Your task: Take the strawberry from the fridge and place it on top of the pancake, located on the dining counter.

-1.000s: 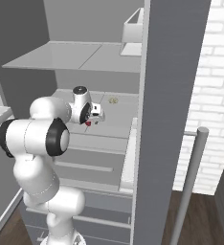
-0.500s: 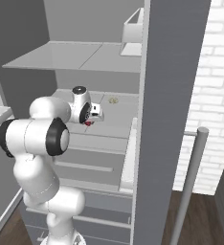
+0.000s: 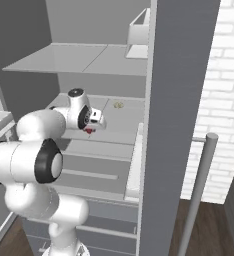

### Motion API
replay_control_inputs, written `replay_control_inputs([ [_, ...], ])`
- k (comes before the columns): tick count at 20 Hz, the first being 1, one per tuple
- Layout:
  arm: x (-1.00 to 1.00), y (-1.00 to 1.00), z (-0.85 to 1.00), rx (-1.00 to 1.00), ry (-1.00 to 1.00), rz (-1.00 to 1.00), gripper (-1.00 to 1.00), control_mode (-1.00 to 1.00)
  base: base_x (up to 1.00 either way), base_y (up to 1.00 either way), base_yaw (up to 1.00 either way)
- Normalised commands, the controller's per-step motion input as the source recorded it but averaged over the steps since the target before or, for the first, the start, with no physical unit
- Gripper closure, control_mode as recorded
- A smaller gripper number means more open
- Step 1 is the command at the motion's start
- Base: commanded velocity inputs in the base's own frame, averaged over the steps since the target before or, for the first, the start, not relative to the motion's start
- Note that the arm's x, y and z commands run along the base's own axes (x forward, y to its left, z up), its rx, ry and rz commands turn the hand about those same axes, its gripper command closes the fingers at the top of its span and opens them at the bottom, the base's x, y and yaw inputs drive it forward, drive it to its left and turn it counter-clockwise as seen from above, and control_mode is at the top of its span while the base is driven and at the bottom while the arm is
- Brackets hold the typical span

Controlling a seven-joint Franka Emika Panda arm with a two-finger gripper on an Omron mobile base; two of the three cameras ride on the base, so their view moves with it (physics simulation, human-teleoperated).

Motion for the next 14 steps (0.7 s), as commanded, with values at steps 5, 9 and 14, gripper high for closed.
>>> replay_control_inputs([
  [5,-1.0,-0.14,0.65,0.09,0.0,-0.21,1.0,-1.0,0.0,0.0,0.0],
  [9,-1.0,-0.2,0.6,0.1,0.0,-0.14,1.0,-1.0,0.0,0.0,0.0],
  [14,-1.0,-0.17,0.69,0.05,0.02,-0.06,1.0,-1.0,0.0,0.0,0.0],
])
